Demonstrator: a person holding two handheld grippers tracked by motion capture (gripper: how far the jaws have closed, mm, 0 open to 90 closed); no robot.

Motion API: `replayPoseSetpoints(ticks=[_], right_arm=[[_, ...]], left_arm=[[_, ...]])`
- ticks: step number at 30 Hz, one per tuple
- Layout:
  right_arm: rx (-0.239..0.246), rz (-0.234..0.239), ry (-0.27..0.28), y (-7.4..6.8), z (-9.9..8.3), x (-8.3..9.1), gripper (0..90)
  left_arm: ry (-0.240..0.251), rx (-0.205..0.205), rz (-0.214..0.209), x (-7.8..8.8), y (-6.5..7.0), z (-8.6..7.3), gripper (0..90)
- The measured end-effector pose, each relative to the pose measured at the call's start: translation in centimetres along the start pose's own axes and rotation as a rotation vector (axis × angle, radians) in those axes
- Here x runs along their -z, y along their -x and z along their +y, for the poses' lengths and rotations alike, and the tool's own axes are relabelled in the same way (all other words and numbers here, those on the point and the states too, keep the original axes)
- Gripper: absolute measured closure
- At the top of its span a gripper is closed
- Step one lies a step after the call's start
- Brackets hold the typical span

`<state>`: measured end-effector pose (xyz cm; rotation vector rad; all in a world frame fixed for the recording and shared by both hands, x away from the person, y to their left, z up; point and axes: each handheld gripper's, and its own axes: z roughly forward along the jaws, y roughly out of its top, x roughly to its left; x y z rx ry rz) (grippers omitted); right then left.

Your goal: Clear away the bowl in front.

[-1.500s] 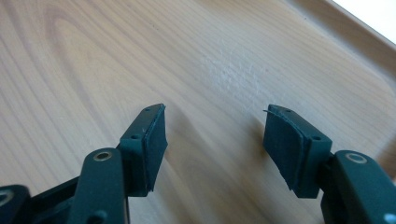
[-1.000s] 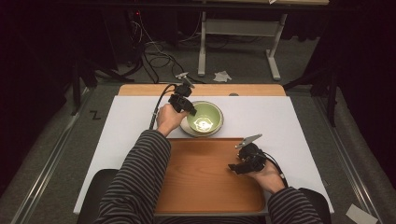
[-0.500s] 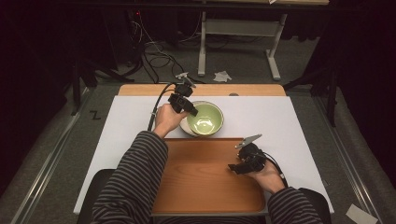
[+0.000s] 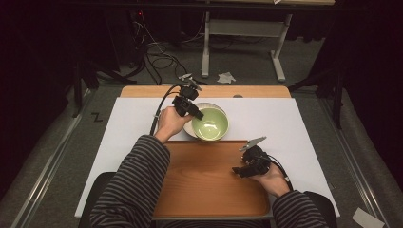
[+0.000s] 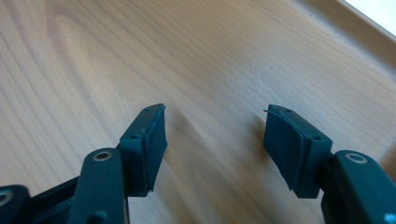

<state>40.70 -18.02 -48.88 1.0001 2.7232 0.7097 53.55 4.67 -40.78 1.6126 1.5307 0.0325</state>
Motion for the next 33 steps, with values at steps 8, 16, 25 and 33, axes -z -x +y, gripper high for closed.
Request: replayPoseSetpoints(ticks=[8, 16, 25, 33], right_arm=[[0.001, 0.001, 0.0, 0.0, 0.0, 0.0, 40.7], [0.003, 0.004, 0.0, 0.0, 0.0, 0.0, 40.5], [0.004, 0.001, -0.001, 0.0, 0.0, 0.0, 40.4], [0.004, 0.002, -0.001, 0.0, 0.0, 0.0, 40.3]], left_arm=[[-0.008, -0.009, -0.01, 0.3, 0.3, -0.2, 82.7], [-0.012, -0.032, -0.043, 1.6, 1.0, -0.7, 82.6], [-0.026, -0.062, -0.047, 2.3, 1.3, -1.5, 82.5], [-0.027, -0.054, -0.061, 3.2, 0.9, -2.2, 82.2]])
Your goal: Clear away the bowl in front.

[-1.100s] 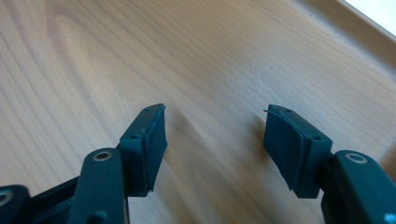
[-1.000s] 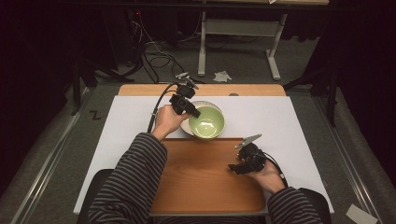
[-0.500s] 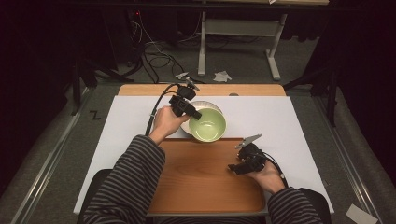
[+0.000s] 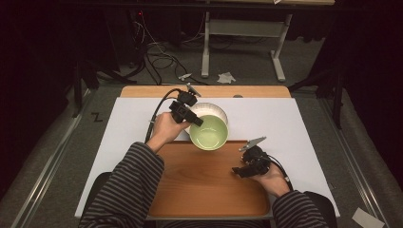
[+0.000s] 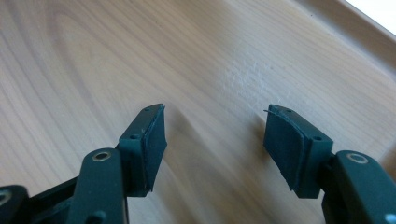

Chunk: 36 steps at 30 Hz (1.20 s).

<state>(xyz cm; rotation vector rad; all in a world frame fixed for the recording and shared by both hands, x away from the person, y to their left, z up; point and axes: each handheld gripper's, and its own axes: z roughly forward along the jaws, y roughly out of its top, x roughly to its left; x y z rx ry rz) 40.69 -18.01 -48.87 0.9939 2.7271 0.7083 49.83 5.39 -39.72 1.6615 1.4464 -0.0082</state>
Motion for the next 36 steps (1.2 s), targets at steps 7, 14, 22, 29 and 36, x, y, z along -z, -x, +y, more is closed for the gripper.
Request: replayPoseSetpoints(ticks=[7, 14, 22, 29, 36], right_arm=[[-0.001, 0.0, 0.001, 0.0, 0.0, 0.0, 40.0], [-0.001, 0.0, 0.001, -0.1, 0.0, 0.0, 40.0], [-0.001, -0.001, 0.002, -0.1, 0.0, 0.0, 40.1], [-0.006, -0.002, 0.0, -0.1, 0.0, 0.0, 40.1], [-0.009, -0.004, 0.002, -0.1, 0.0, 0.0, 40.2]], left_arm=[[-0.012, -0.019, -0.026, 0.9, 0.4, -1.0, 82.0], [-0.023, -0.037, -0.041, 1.2, 0.5, -1.8, 81.8], [-0.031, -0.03, -0.047, 1.5, 0.3, -3.0, 81.4], [-0.042, -0.025, -0.051, 1.6, -0.1, -4.2, 81.4], [-0.061, -0.022, -0.054, 1.3, -0.4, -5.0, 81.4]])
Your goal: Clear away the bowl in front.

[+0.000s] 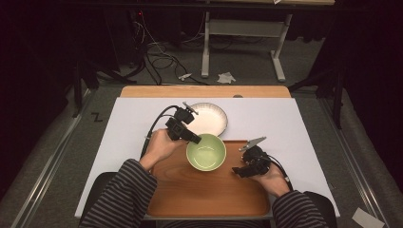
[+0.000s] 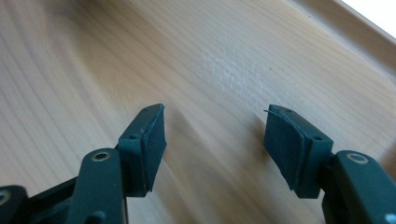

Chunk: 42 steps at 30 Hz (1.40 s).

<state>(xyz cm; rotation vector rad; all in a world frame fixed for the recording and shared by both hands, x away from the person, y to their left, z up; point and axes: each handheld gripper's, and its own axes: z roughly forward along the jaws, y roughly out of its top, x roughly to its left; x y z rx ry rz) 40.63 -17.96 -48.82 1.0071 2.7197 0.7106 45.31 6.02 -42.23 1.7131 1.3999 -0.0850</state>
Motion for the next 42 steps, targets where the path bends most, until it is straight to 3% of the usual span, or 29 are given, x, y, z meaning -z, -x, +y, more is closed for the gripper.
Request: replayPoseSetpoints(ticks=[11, 26, 28, 29, 32, 33, 34, 35, 37, 41, 42], right_arm=[[-0.004, -0.002, 0.001, 0.0, 0.0, 0.0, 40.1], [-0.001, 0.002, 0.006, 0.1, 0.0, 0.1, 40.1], [-0.002, 0.002, 0.005, 0.1, 0.0, 0.1, 40.1], [-0.001, 0.003, 0.006, 0.1, -0.1, 0.1, 40.1], [-0.001, 0.003, 0.006, 0.1, 0.0, 0.1, 40.1], [-0.003, -0.001, 0.001, 0.1, 0.0, 0.1, 40.1], [-0.003, -0.001, 0.001, 0.1, 0.0, 0.1, 40.1], [-0.004, 0.0, 0.0, 0.0, 0.0, 0.0, 40.1], [-0.003, 0.0, 0.0, 0.0, 0.0, 0.0, 40.1], [-0.003, 0.0, 0.007, 0.0, 0.0, 0.1, 40.1], [-0.003, 0.0, 0.007, 0.0, 0.0, 0.1, 40.1]], left_arm=[[-0.026, 0.017, 0.01, -0.6, -1.0, -1.4, 81.3], [-0.049, 0.022, 0.028, -1.1, -1.8, -2.1, 81.2], [-0.043, 0.048, 0.004, -0.8, -1.9, -1.9, 81.7], [-0.027, 0.08, -0.022, -0.4, -2.0, -1.5, 84.0], [-0.001, 0.087, -0.032, 0.1, -2.2, -1.2, 86.6], [0.017, 0.137, -0.08, 0.7, -2.3, -0.8, 90.0], [0.017, 0.137, -0.08, 0.7, -2.3, -0.8, 90.0], [0.055, 0.132, -0.045, 0.6, -2.1, -0.9, 90.0], [0.06, 0.136, -0.046, 0.5, -2.0, -1.0, 90.0], [-0.003, 0.049, -0.054, 0.8, -1.9, -1.4, 90.0], [-0.003, 0.049, -0.054, 0.8, -1.9, -1.4, 89.7]])
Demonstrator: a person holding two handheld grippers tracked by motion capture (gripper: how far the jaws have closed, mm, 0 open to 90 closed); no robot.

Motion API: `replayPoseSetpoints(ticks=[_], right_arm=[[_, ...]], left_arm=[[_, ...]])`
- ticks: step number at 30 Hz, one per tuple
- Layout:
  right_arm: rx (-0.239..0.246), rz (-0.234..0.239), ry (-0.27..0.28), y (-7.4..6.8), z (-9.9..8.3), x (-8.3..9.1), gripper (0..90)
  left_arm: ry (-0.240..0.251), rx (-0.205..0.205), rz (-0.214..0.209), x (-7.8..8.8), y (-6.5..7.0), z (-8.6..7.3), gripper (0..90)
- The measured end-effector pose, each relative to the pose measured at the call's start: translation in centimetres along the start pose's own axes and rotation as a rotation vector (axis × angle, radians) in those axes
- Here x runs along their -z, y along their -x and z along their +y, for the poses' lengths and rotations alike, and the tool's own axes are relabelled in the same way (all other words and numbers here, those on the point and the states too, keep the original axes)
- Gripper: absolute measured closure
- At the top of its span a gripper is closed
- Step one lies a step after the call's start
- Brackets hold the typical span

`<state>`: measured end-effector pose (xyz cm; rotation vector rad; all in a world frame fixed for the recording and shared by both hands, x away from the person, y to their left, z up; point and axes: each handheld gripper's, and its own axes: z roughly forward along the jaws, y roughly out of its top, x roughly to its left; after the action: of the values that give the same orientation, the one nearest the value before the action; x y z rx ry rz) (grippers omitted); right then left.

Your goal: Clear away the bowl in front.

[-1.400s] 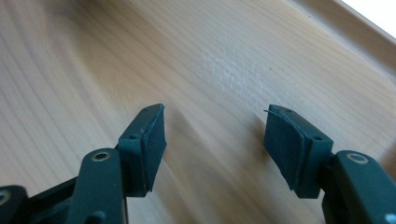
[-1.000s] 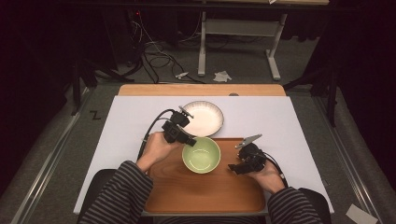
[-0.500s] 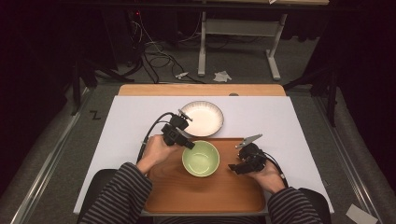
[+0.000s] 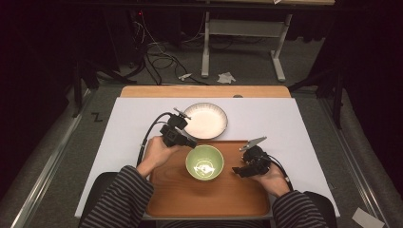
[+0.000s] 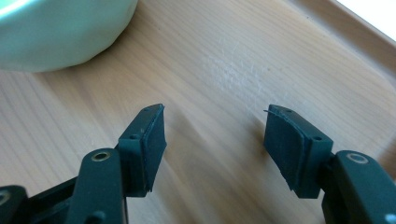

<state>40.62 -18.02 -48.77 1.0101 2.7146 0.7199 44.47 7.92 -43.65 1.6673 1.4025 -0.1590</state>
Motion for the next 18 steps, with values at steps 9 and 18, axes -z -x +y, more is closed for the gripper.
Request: replayPoseSetpoints(ticks=[9, 18], right_arm=[[0.001, 0.0, -0.008, 0.0, 0.0, -0.1, 40.2], [-0.001, 0.0, -0.005, 0.0, 0.0, -0.1, 40.1]], left_arm=[[0.09, -0.005, -0.028, 1.8, 1.4, -0.3, 77.4], [0.128, -0.005, -0.026, 3.0, 1.4, -0.4, 65.3]])
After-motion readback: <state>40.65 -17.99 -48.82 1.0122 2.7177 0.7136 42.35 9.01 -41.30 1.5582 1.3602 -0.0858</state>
